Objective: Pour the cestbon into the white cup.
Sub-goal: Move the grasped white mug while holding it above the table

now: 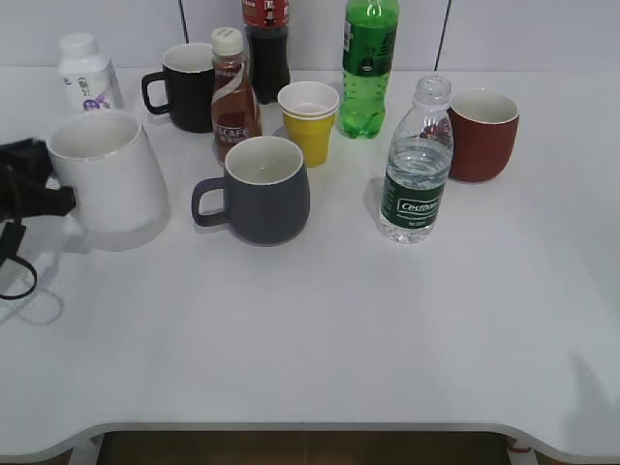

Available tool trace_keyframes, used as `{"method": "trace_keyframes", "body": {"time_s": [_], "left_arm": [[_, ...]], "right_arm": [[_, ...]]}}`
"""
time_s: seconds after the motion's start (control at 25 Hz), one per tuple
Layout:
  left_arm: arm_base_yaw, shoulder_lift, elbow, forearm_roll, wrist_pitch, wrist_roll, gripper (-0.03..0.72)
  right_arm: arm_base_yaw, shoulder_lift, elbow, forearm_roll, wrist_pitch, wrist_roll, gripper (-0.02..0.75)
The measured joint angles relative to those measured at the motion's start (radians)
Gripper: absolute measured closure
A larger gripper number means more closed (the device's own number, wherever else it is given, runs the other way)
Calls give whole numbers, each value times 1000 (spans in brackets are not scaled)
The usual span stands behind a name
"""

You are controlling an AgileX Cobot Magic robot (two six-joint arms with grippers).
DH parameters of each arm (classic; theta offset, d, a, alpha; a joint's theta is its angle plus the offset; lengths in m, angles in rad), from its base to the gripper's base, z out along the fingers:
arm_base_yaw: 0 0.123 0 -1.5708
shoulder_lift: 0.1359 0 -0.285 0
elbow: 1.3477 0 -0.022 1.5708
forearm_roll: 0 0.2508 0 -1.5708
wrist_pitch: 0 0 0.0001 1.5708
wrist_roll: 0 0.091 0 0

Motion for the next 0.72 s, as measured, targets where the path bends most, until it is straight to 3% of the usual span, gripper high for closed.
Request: {"method": "trace_keyframes", "body": {"time_s": [0.12, 0.32, 0.52, 0.72], "left_arm": [[0, -54, 12, 24, -2, 0, 649], [0, -135, 43, 66, -2, 0, 648], [0, -194, 54, 128, -2, 0, 648], [0, -213, 54, 175, 23, 0, 649]], "right_arm": [[0, 116, 0, 108, -232, -197, 235], [0, 321, -11, 557, -508, -531, 235], [0, 469, 9, 926, -536, -740, 236], [0, 512, 118, 1496, -452, -1218, 236]]}}
